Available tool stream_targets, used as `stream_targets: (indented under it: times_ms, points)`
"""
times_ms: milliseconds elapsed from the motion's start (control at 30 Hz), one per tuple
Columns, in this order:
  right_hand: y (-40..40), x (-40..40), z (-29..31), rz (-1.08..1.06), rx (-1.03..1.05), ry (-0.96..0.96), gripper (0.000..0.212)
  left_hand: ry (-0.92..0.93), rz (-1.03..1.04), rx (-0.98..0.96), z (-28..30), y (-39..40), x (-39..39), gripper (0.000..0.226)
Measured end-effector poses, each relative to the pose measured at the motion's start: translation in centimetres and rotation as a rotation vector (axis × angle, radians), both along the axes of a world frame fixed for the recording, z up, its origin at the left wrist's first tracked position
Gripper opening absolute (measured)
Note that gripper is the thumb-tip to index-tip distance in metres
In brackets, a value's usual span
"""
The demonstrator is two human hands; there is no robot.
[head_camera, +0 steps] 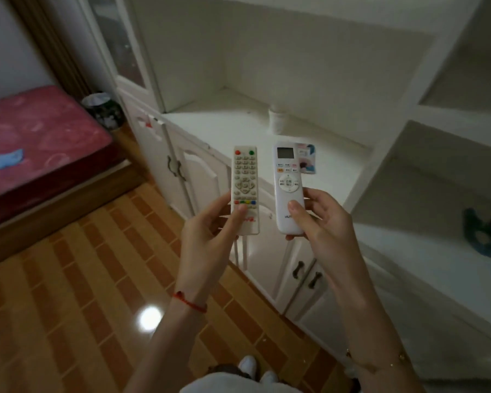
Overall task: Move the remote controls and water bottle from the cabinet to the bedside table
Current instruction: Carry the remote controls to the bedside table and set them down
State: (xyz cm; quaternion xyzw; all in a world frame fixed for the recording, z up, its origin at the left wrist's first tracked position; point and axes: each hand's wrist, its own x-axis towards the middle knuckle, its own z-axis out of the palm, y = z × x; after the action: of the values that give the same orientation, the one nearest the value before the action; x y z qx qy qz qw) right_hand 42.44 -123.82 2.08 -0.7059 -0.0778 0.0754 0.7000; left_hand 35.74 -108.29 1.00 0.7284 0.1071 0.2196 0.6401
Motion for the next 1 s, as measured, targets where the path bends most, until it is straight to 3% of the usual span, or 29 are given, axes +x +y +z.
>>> stream_targets:
  times_ms: [467,633,1000]
  points:
    - [16.4,-0.3,-3.8,0.463,-0.1,0.089,0.029,0.102,0.482,-0.131,-2.8,11.4,-6.7,0.042]
    - [25.6,-0.5,-4.4,0.612,-0.114,0.099,0.037,0.106,0.633,-0.143,-3.2,18.2,-7.9,0.037]
    - [46.3,-4.2,-4.3,0.913,-0.103,0.132,0.035,0.104,0.927,-0.158,-2.7,34.4,-13.4,0.036]
